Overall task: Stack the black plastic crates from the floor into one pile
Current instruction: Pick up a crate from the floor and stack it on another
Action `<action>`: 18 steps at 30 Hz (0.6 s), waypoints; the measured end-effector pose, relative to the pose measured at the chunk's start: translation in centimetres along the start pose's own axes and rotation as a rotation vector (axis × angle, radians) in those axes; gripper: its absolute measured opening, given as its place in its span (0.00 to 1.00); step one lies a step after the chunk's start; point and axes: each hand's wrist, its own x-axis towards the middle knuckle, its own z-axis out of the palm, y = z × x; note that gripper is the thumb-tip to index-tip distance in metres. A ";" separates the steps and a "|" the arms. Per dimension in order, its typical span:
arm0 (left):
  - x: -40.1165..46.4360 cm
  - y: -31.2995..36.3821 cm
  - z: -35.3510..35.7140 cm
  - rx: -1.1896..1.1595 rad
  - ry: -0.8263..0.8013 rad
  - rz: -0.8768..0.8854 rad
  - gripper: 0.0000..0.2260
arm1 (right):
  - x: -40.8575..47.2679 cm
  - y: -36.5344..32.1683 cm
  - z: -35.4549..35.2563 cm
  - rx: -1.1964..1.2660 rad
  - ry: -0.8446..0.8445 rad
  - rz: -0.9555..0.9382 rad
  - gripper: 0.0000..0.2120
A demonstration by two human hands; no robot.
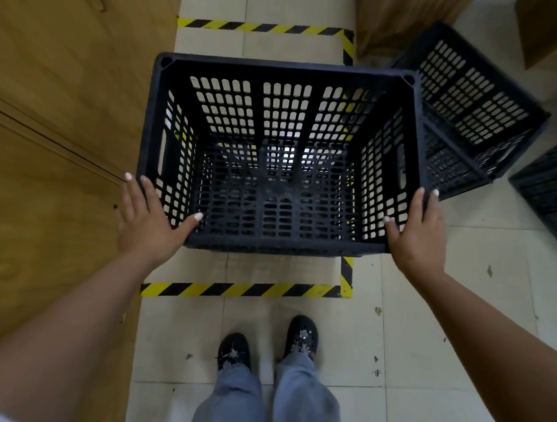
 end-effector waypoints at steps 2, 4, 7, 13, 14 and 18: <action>-0.4 0.3 0.3 0.032 0.015 0.008 0.49 | -0.7 0.1 0.4 -0.093 -0.036 -0.049 0.43; -0.4 0.4 0.6 0.048 0.018 0.001 0.48 | -1.1 0.1 0.6 -0.151 -0.042 -0.071 0.47; -0.2 0.4 0.3 0.070 -0.024 0.005 0.47 | -0.9 -0.1 0.4 -0.154 -0.045 -0.065 0.47; -0.6 -0.1 -0.1 0.129 -0.118 0.019 0.44 | -1.2 0.2 -0.2 -0.204 -0.136 -0.085 0.41; -0.7 0.0 -0.1 0.138 -0.127 0.015 0.43 | -1.2 0.1 -0.4 -0.210 -0.144 -0.086 0.41; -1.1 0.5 0.0 0.123 -0.143 -0.020 0.42 | -0.4 0.0 -0.9 -0.232 -0.177 -0.092 0.40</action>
